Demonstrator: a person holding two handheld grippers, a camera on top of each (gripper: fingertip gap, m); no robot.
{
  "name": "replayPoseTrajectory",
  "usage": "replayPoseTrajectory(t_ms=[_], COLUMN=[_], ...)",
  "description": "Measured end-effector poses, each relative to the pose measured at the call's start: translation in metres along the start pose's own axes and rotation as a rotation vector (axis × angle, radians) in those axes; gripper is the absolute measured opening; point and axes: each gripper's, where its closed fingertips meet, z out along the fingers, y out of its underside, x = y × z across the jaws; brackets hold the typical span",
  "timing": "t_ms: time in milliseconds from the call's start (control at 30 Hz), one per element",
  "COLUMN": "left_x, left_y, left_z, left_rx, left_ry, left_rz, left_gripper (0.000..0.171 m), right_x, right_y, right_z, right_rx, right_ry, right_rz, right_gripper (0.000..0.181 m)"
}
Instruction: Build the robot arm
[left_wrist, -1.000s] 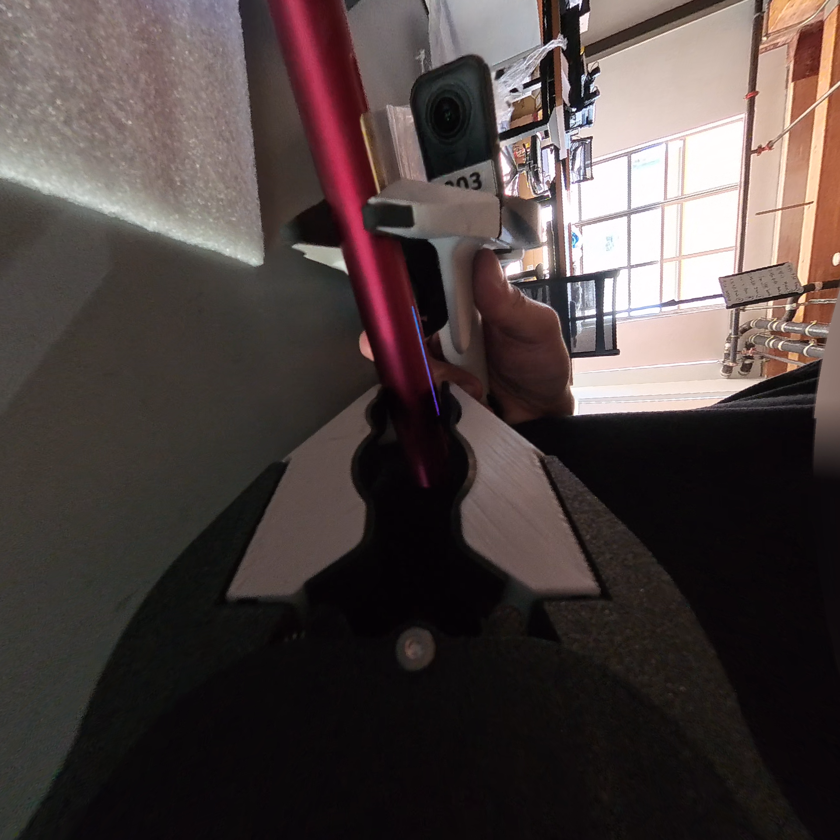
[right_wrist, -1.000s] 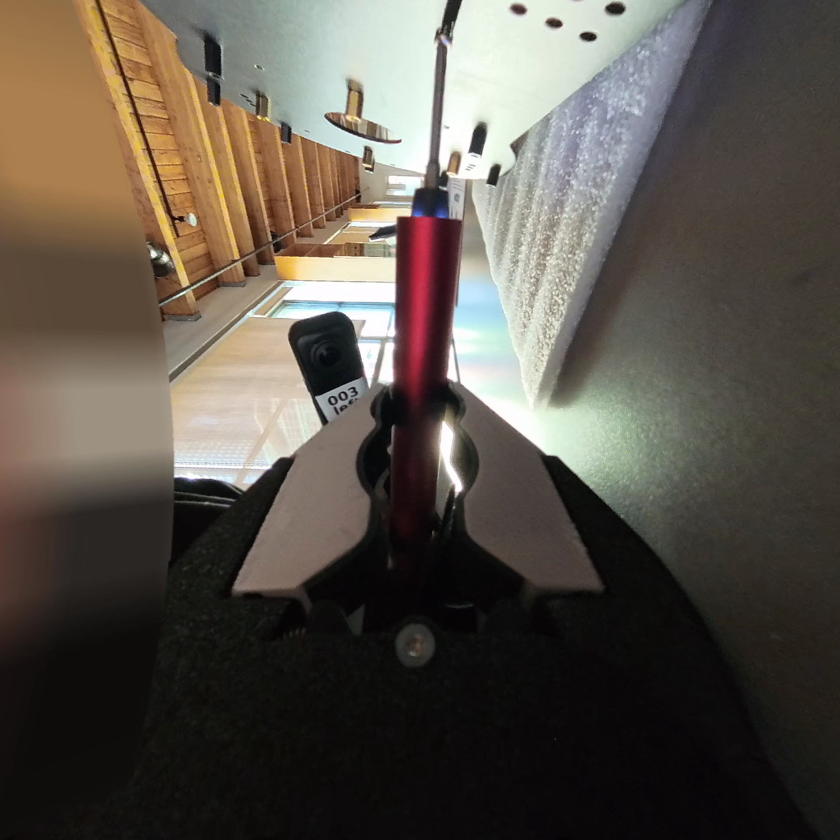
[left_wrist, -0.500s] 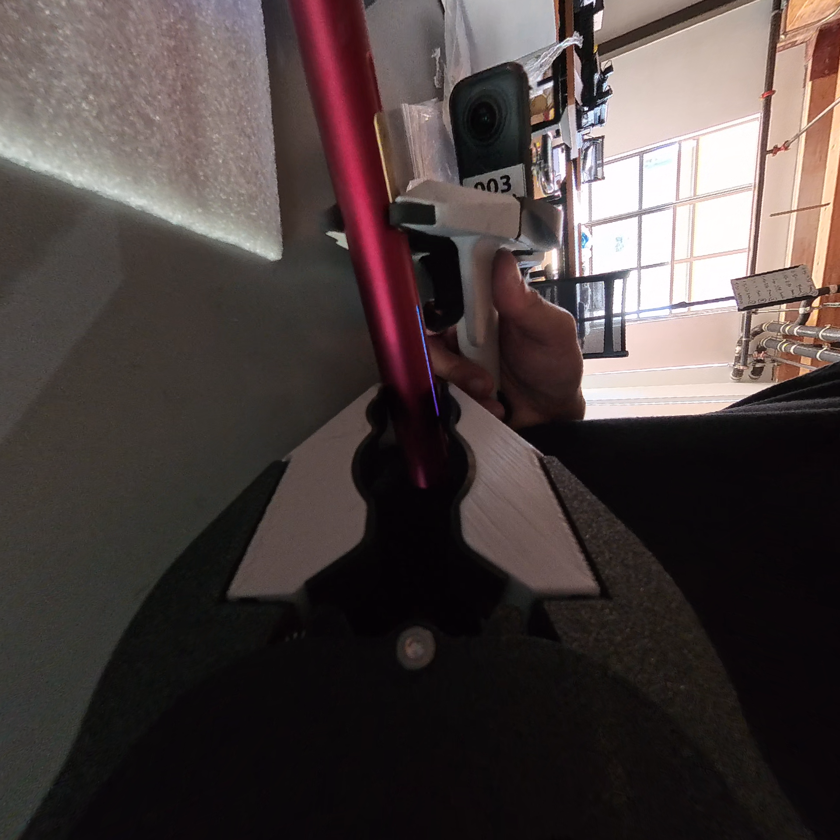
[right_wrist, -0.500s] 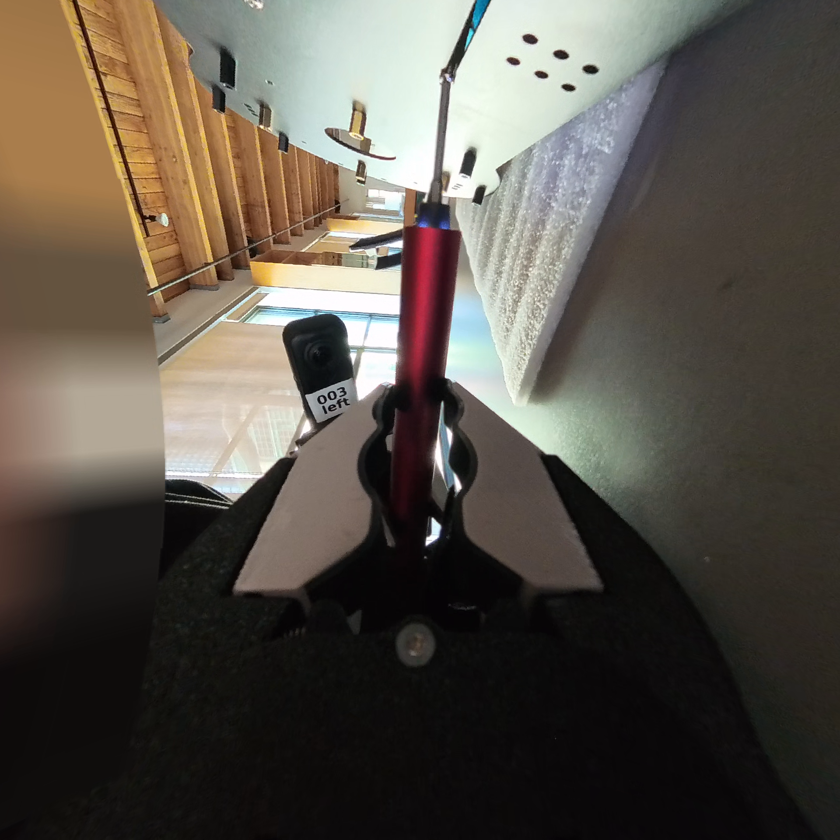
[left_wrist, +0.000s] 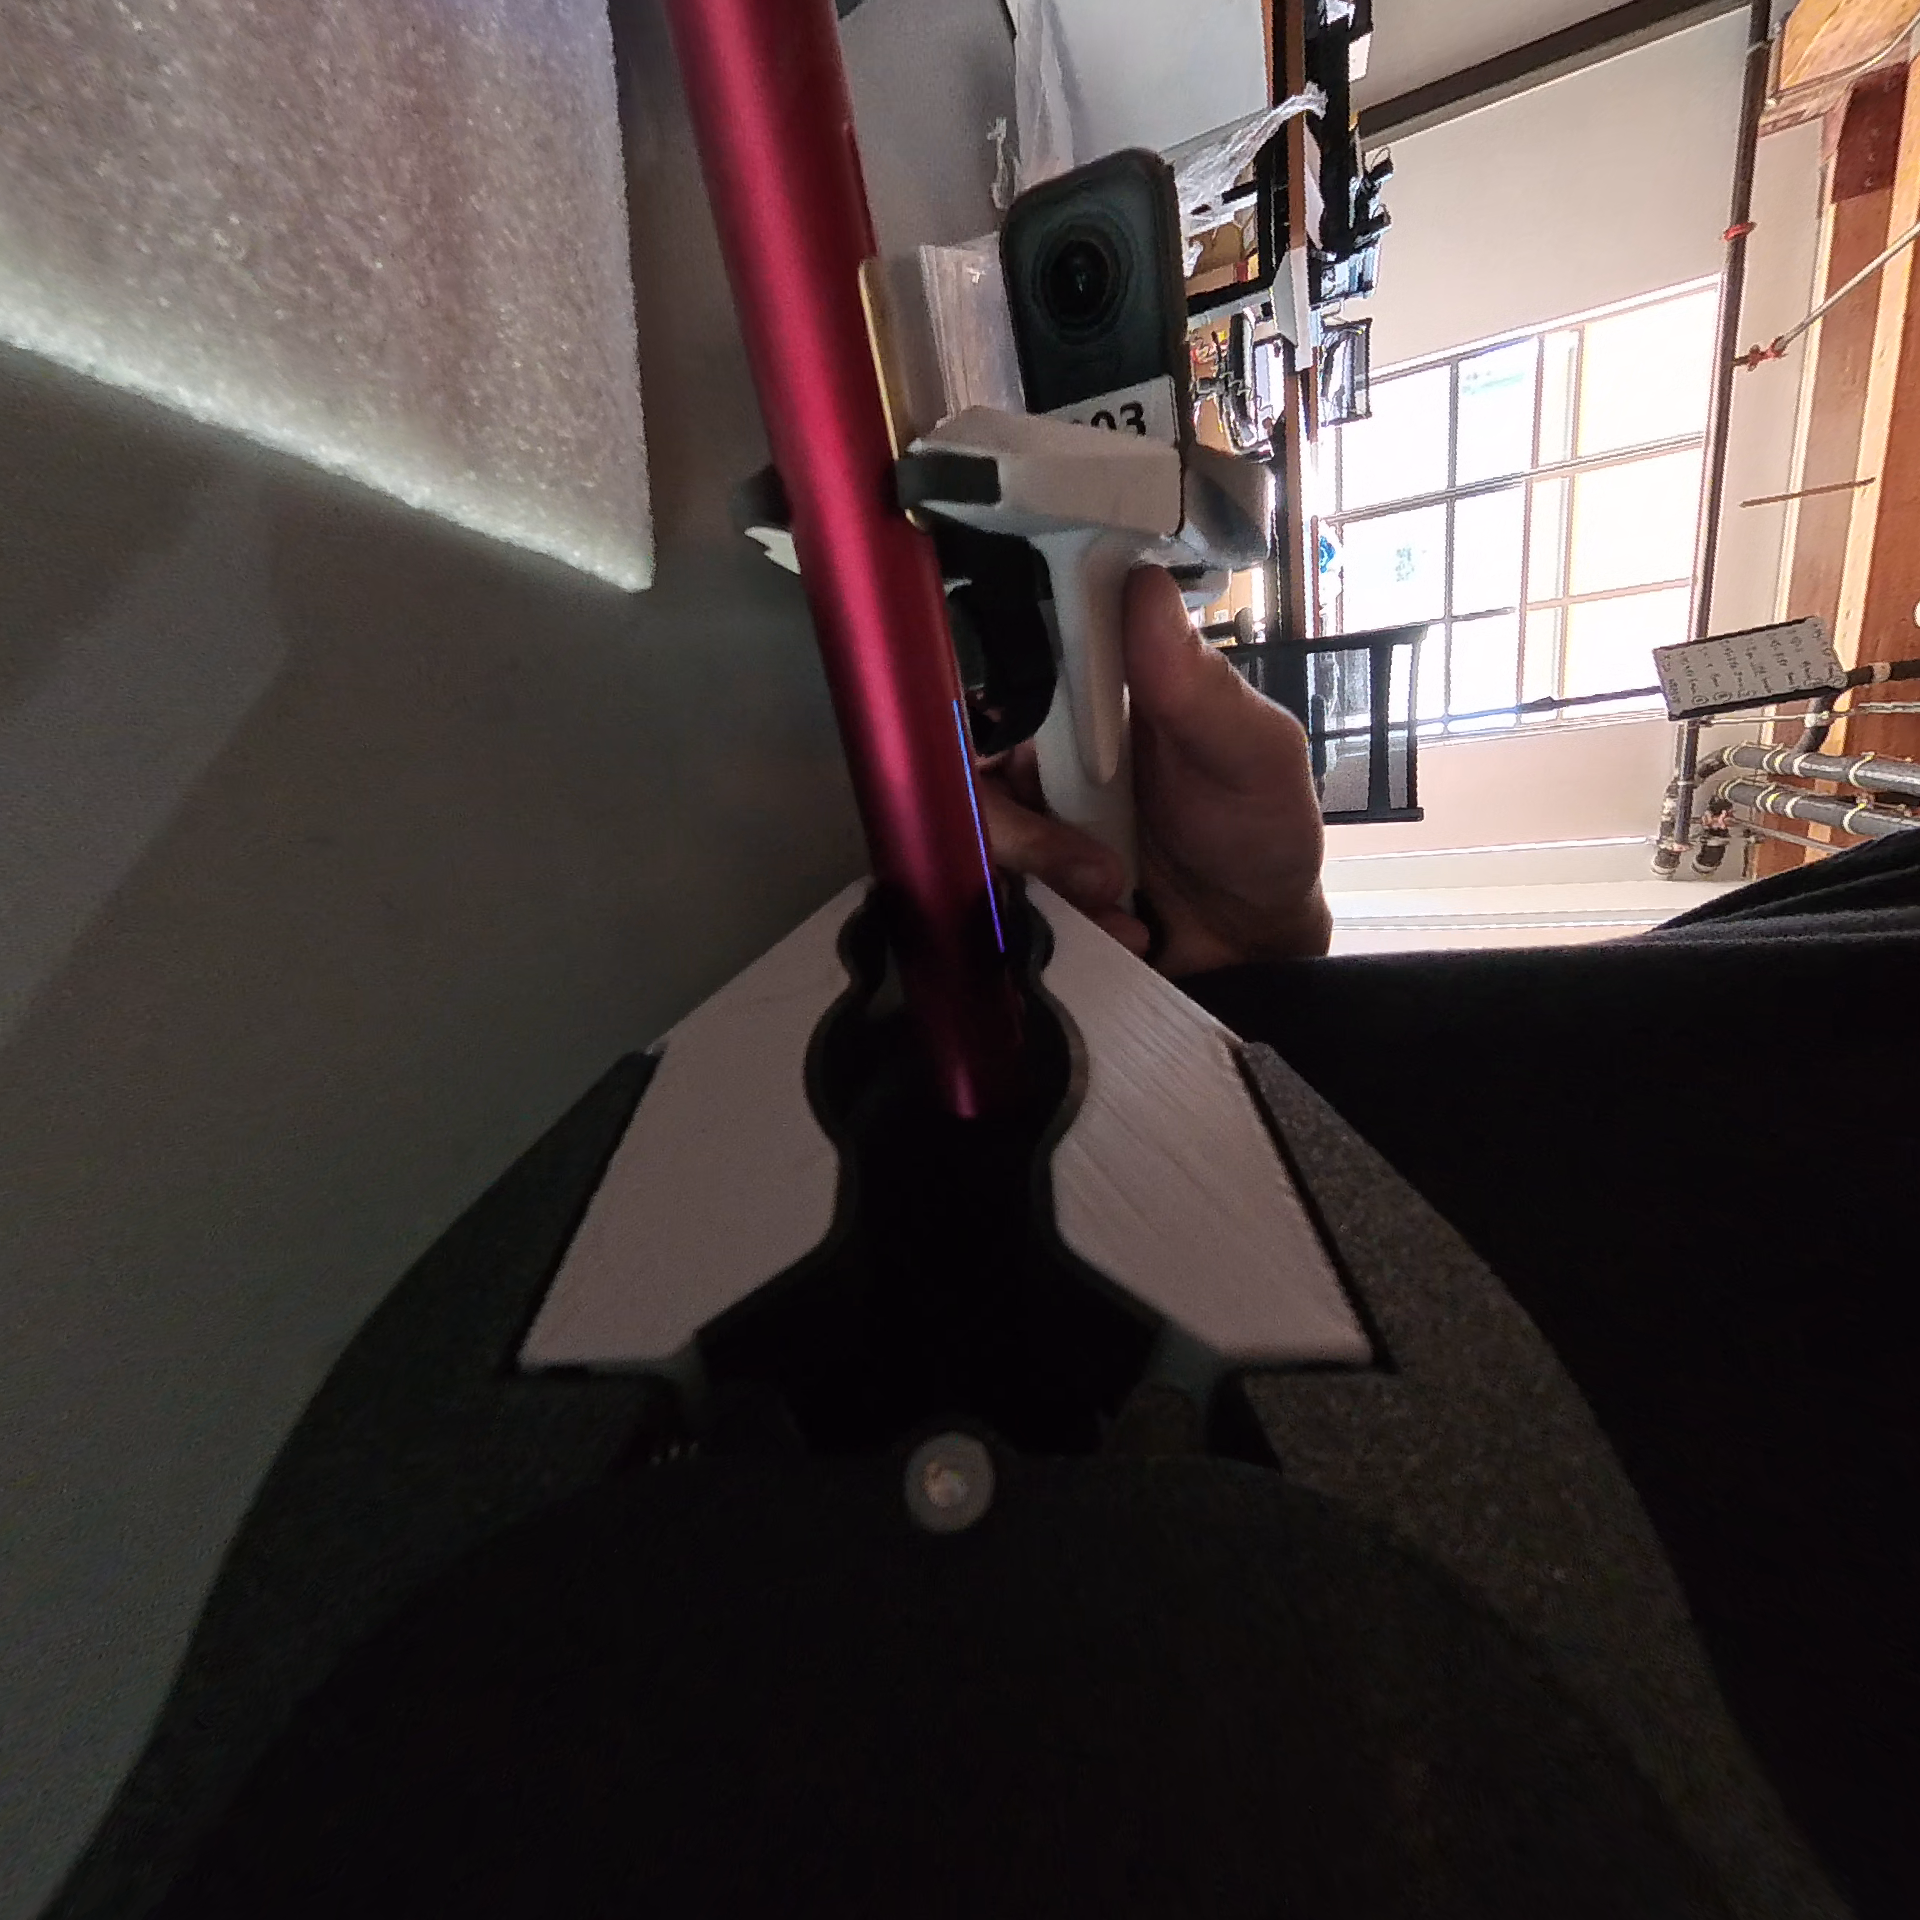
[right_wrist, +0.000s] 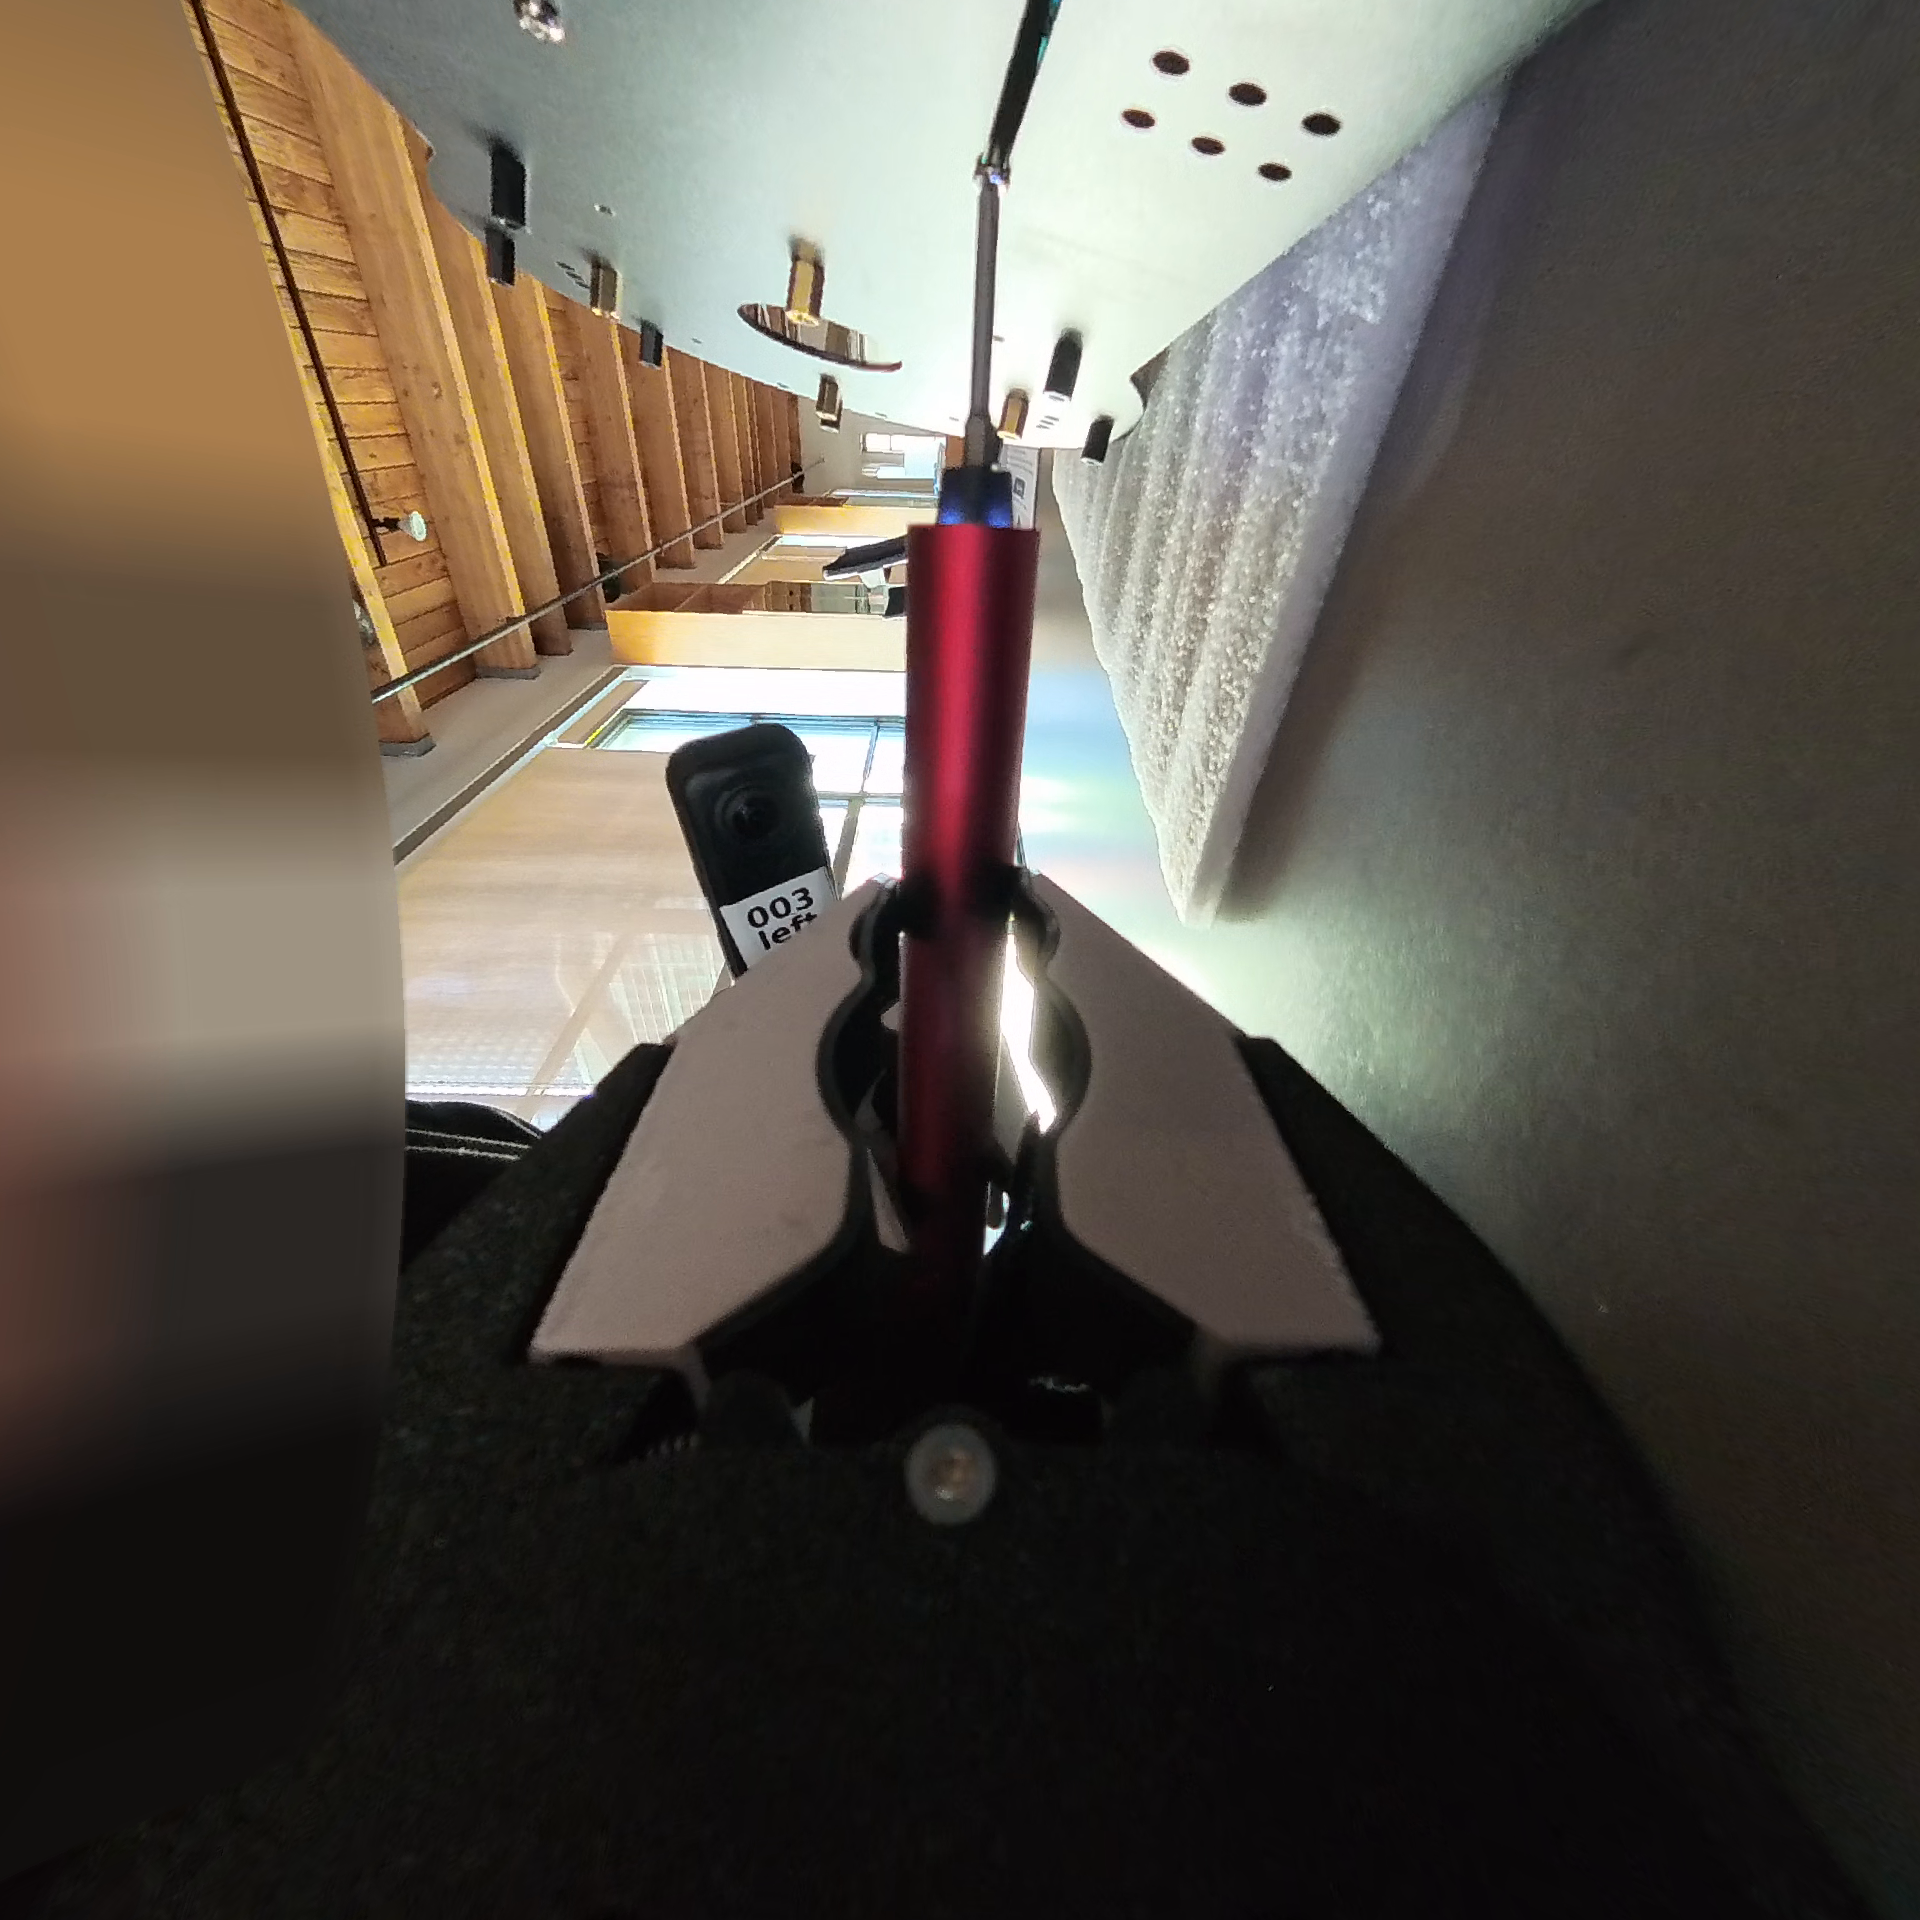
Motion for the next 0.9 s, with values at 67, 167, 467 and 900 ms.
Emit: replayPoseTrajectory(t_ms=[67, 167, 467, 900], left_x=[-0.001, -0.002, 0.002, 0.0], left_y=[0.0, 0.0, 0.0, 0.001], left_z=[-0.001, -0.002, 0.0, 0.0], left_rx=[0.003, 0.004, 0.001, 0.001], left_ry=[-0.006, -0.008, 0.017, 0.007], left_rz=[0.001, 0.003, -0.009, -0.006], left_gripper=[0.021, 0.021, 0.022, 0.022], right_x=[0.0, 0.0, -0.002, 0.001], right_y=[0.0, 0.0, -0.019, -0.046], right_z=[0.001, 0.002, -0.004, -0.008], right_rx=[-0.006, -0.011, 0.055, 0.072], right_ry=[0.001, 0.001, 0.02, 0.044], right_rz=[-0.002, -0.005, -0.059, -0.078], right_gripper=[0.019, 0.019, 0.022, 0.016])
